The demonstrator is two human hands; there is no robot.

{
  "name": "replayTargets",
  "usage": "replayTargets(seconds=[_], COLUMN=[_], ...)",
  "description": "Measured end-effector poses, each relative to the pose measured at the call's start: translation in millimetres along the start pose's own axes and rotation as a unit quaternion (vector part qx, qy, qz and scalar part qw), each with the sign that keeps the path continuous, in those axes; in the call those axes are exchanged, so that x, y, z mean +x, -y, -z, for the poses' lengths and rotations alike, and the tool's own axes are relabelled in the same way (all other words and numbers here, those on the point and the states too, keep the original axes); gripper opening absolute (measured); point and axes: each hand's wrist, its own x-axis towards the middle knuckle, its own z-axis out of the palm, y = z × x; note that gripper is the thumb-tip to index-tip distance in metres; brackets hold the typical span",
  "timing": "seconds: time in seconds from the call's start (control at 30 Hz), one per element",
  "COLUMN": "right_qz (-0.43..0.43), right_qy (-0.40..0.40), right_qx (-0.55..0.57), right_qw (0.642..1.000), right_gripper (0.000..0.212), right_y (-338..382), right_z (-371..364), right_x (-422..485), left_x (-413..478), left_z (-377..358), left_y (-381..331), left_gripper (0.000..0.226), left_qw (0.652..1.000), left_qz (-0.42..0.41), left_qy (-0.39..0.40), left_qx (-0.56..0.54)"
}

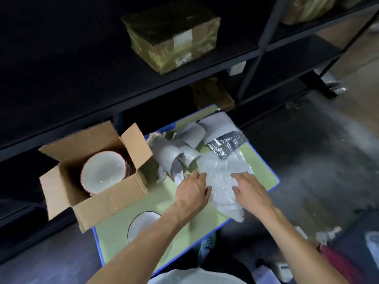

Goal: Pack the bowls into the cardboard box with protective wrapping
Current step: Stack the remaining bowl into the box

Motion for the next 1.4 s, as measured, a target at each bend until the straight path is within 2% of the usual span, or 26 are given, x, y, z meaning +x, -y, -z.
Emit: replayTargets(seconds=[0.2, 0.37, 0.5, 0.63, 0.8, 0.87, 1.0, 1.1, 1.2, 1.33, 1.4], right_qz=[-0.073, -0.069, -0.069, -0.083, -0.109, -0.121, -0.123, -0.122, -0.092, -0.045, -0.023], right_qy=[0.050, 0.069, 0.073, 0.070, 0.058, 0.054, 0.048, 0.089, 0.111, 0.129, 0.131], right_qx=[0.038, 0.055, 0.065, 0.117, 0.183, 0.213, 0.293, 0.377, 0.431, 0.376, 0.349], right_qw=[0.995, 0.994, 0.993, 0.987, 0.975, 0.968, 0.947, 0.914, 0.891, 0.917, 0.928], right_gripper=[0.058, 0.054, 0.046, 0.064, 0.059, 0.063, 0.051, 0.063, 0.076, 0.062, 0.025], right_y=[-44, -57, -61, -59, -55, -51, -35, -19, 1, 32, 45], right_z=[-1, -4, -8, -7, -1, 2, 14, 25, 30, 28, 23], right_x=[12, 19, 25, 33, 41, 42, 44, 43, 39, 37, 37], left_x=[26, 29, 32, 31, 24, 22, 14, 3, -13, -43, -63], left_z=[-37, -49, -50, -42, -26, -20, -9, -5, -1, 2, 0], left_y=[-14, -23, -25, -21, -15, -11, -6, 1, 7, 24, 39], left_gripper=[0.054, 0.058, 0.048, 0.011, 0.013, 0.013, 0.024, 0.012, 0.019, 0.015, 0.022], left_qw=[0.996, 0.992, 0.985, 0.982, 0.970, 0.959, 0.936, 0.927, 0.930, 0.949, 0.959], left_qz=[0.077, 0.122, 0.158, 0.160, 0.168, 0.174, 0.195, 0.215, 0.212, 0.196, 0.190], left_qy=[0.054, 0.028, 0.008, -0.007, -0.041, -0.046, -0.048, -0.056, -0.071, -0.112, -0.130], left_qx=[-0.006, -0.023, -0.063, -0.104, -0.173, -0.221, -0.290, -0.304, -0.291, -0.222, -0.167])
